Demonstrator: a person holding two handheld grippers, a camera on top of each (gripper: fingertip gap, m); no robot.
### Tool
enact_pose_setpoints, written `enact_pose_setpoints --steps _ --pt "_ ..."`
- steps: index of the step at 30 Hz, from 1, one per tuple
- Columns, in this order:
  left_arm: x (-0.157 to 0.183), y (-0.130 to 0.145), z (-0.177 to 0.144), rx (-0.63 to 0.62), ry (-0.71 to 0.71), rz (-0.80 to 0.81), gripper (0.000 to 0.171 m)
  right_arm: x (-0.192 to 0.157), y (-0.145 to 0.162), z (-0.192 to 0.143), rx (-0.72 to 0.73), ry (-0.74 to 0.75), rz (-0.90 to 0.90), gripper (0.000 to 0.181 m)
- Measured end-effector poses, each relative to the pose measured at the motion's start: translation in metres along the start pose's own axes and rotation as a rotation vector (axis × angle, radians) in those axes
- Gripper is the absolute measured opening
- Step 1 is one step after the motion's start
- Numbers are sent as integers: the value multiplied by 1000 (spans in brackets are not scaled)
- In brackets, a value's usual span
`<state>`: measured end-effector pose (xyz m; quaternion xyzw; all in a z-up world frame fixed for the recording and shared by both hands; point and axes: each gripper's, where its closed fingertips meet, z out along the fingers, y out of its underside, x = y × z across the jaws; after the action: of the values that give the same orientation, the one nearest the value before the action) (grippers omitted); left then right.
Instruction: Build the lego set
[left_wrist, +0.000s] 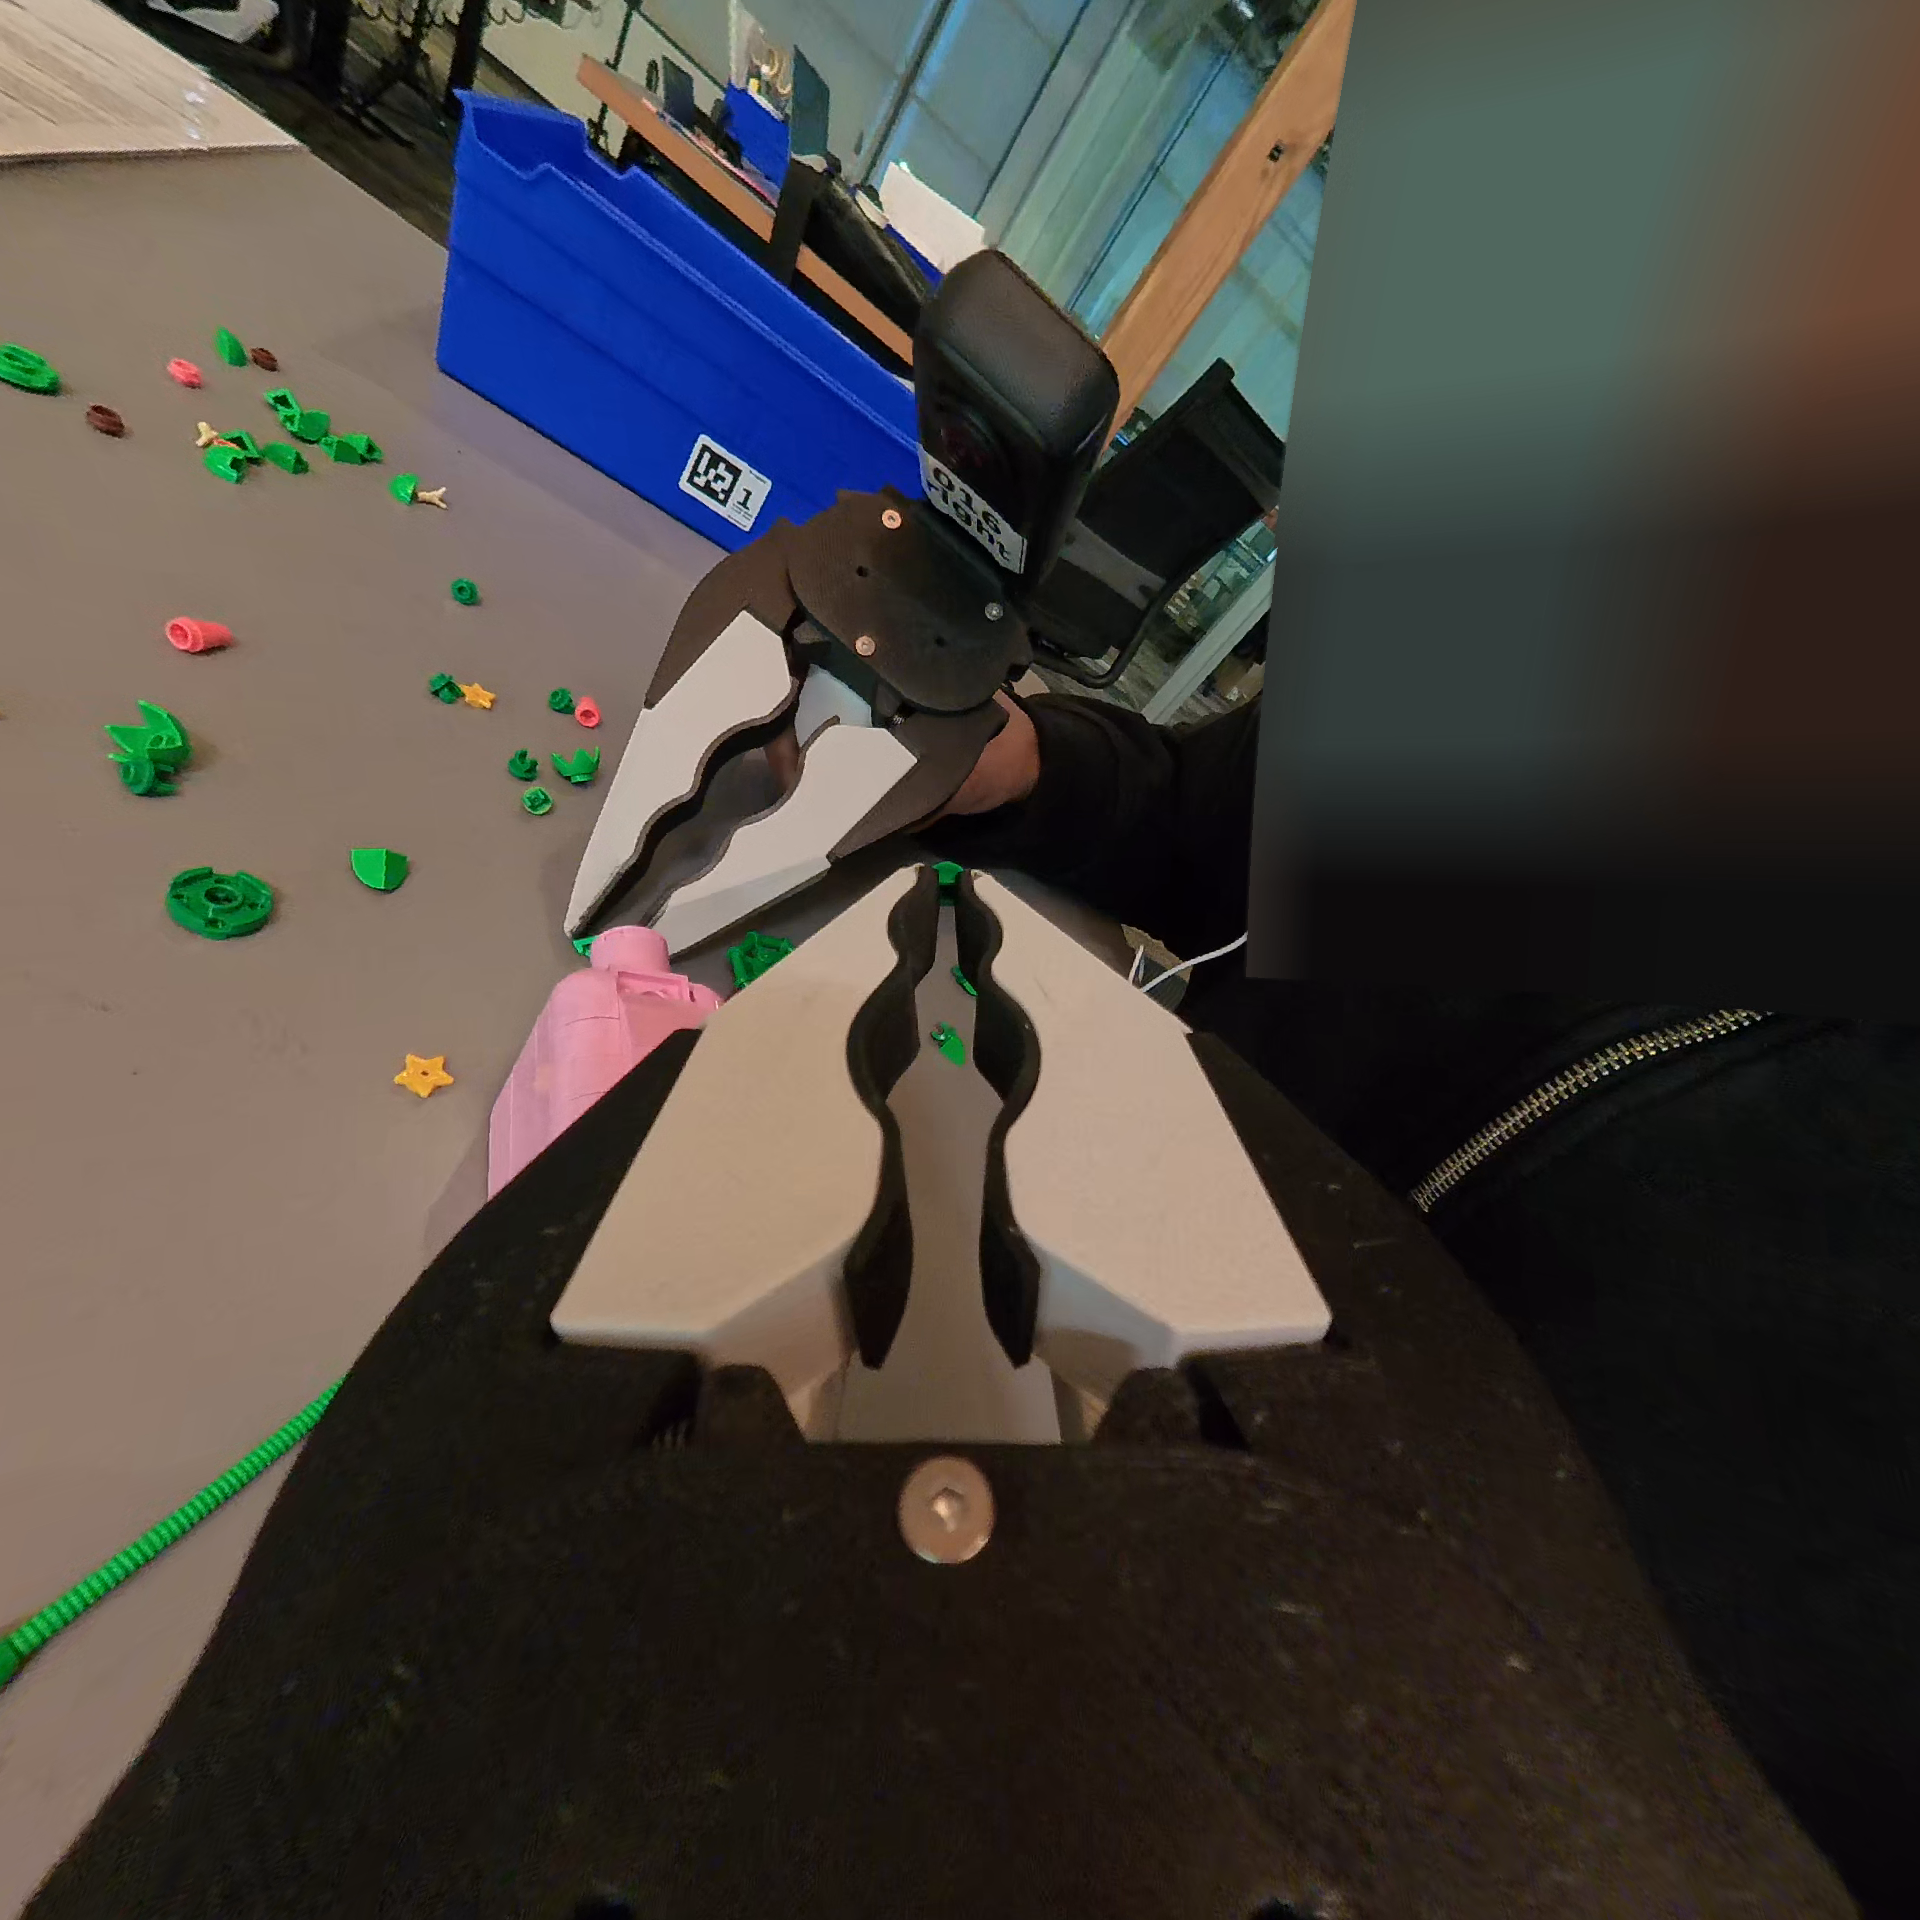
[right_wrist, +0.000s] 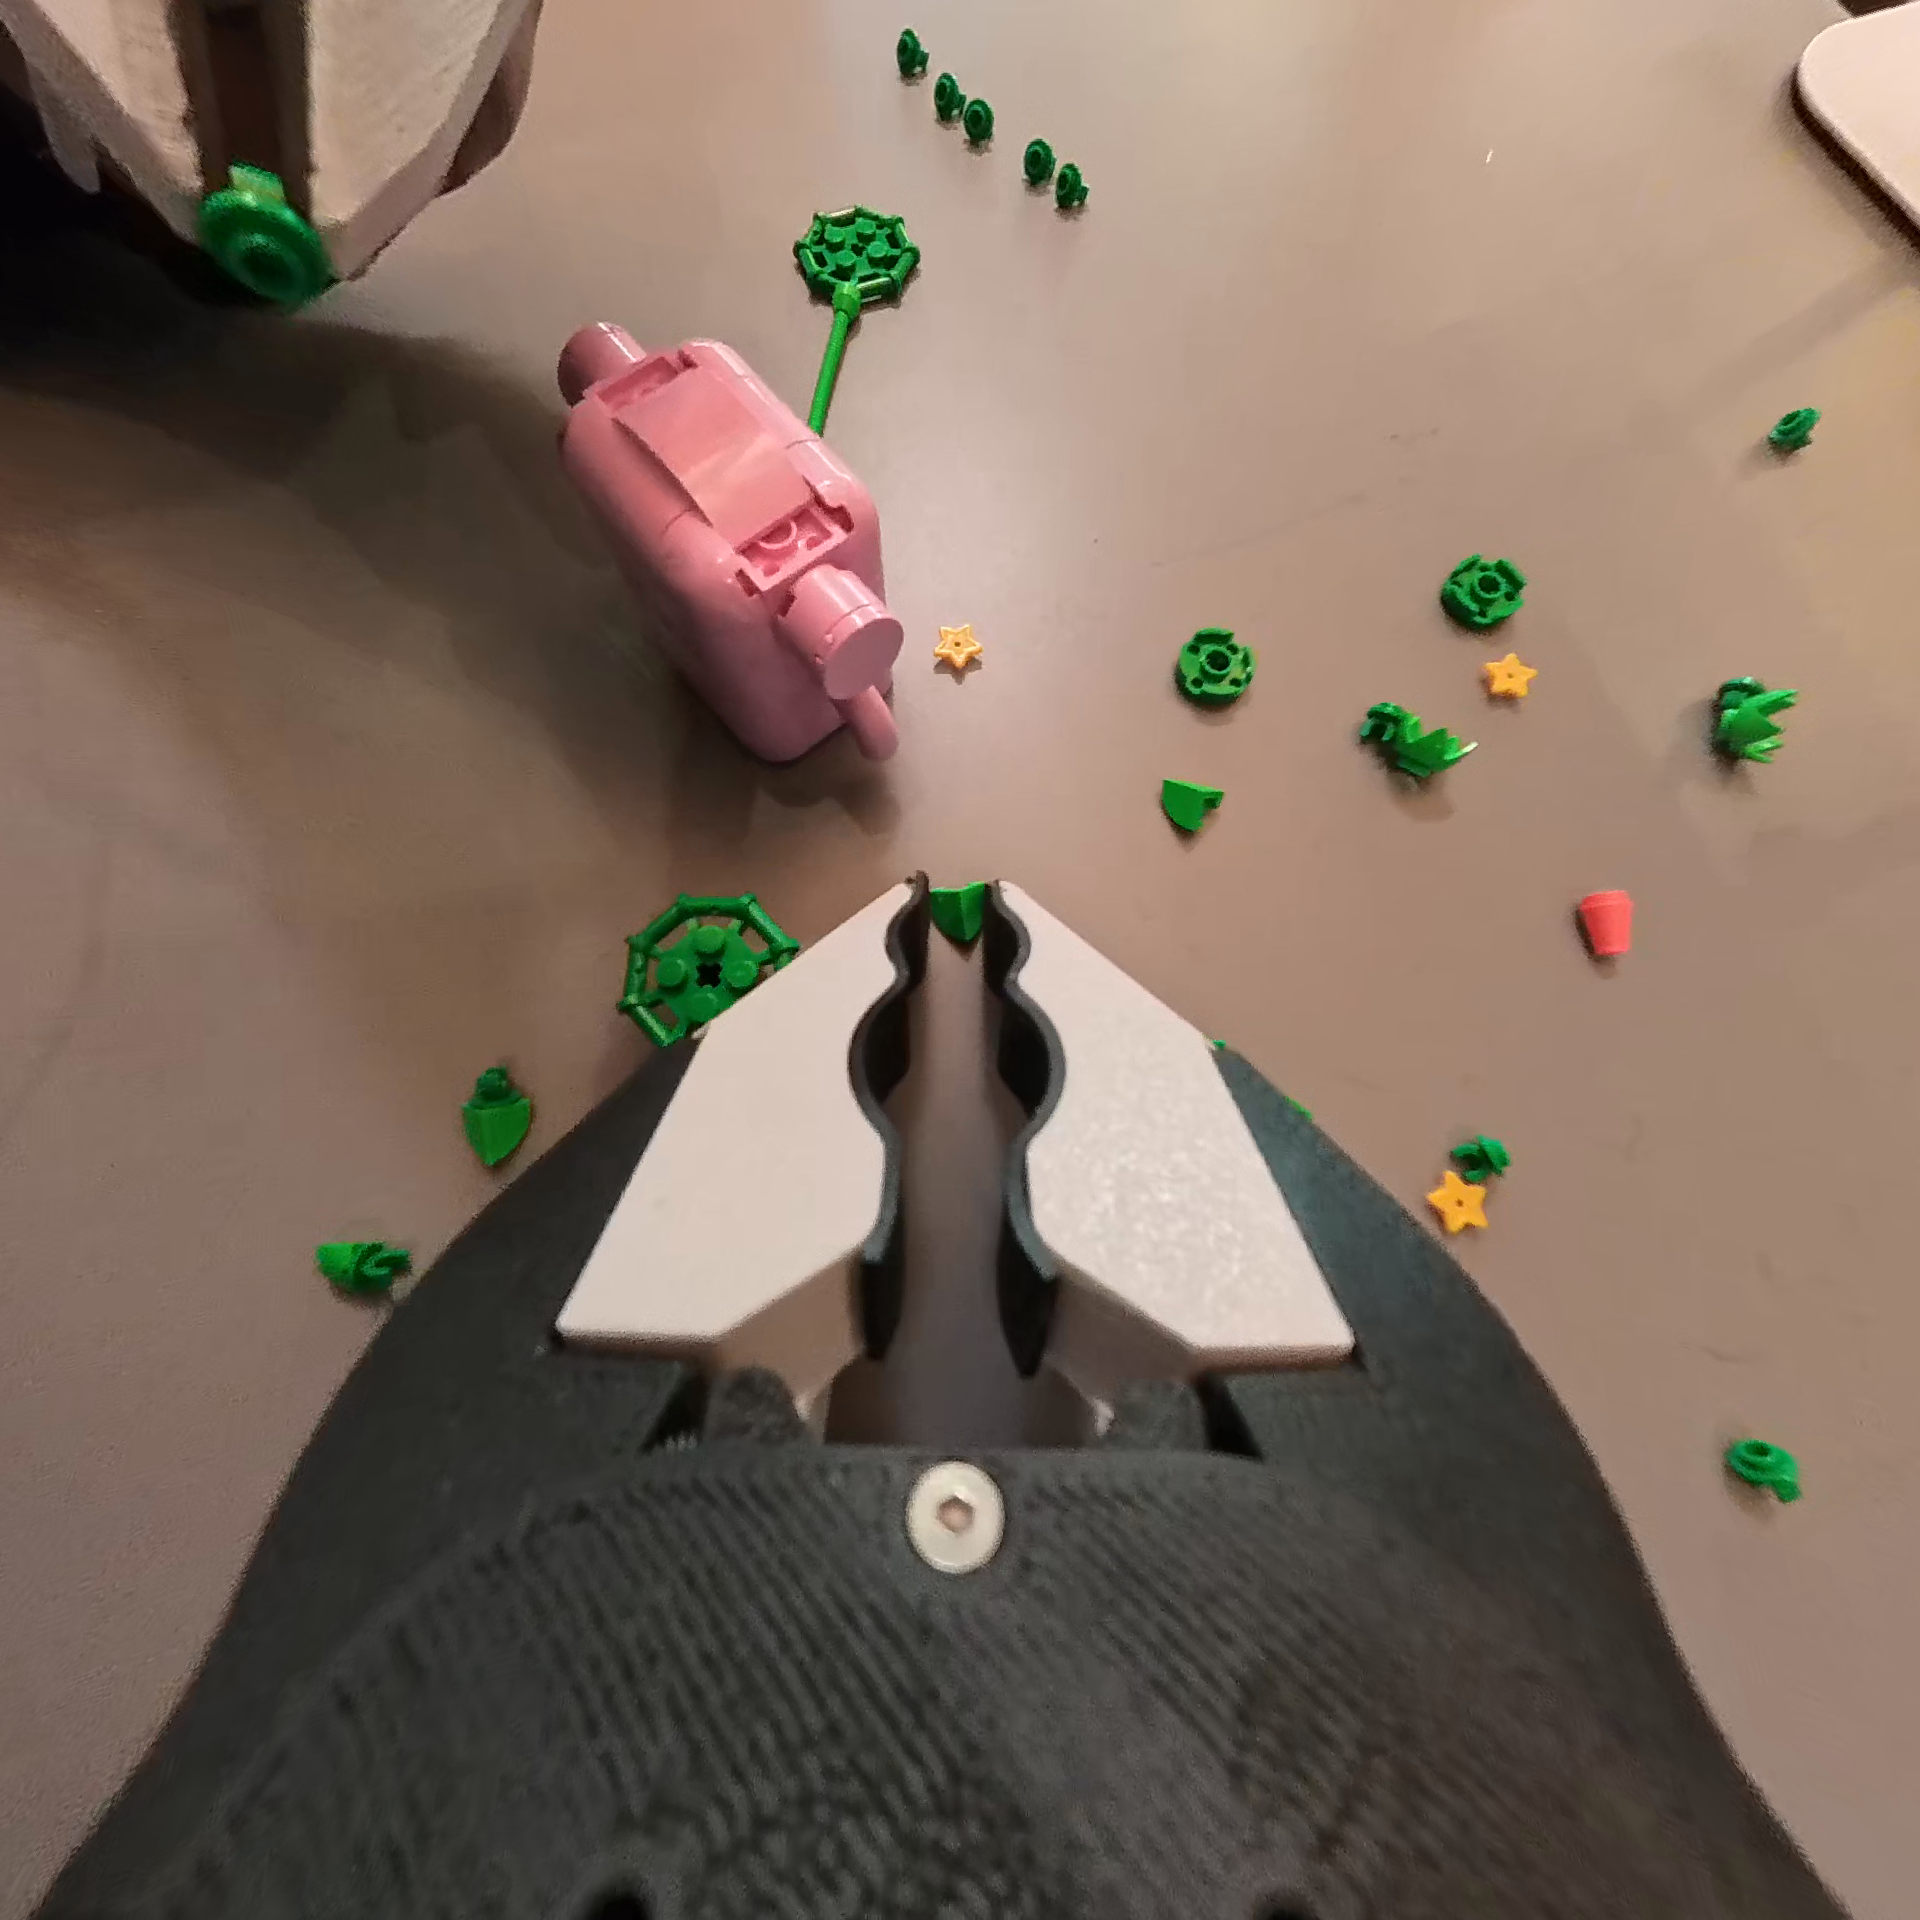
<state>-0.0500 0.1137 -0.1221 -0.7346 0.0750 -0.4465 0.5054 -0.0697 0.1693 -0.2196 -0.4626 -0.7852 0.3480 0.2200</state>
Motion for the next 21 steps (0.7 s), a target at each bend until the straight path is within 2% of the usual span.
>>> enact_pose_setpoints --steps 6,11,21 --pt "0 0 0 1 -2 3 0 0 0 0 4 16 -46 10" --pt "0 0 0 0 0 1 0 -2 2 -3 1 -55 -5 16" --pt "0 0 0 -1 2 0 0 2 1 -1 -1 -41 24 7"
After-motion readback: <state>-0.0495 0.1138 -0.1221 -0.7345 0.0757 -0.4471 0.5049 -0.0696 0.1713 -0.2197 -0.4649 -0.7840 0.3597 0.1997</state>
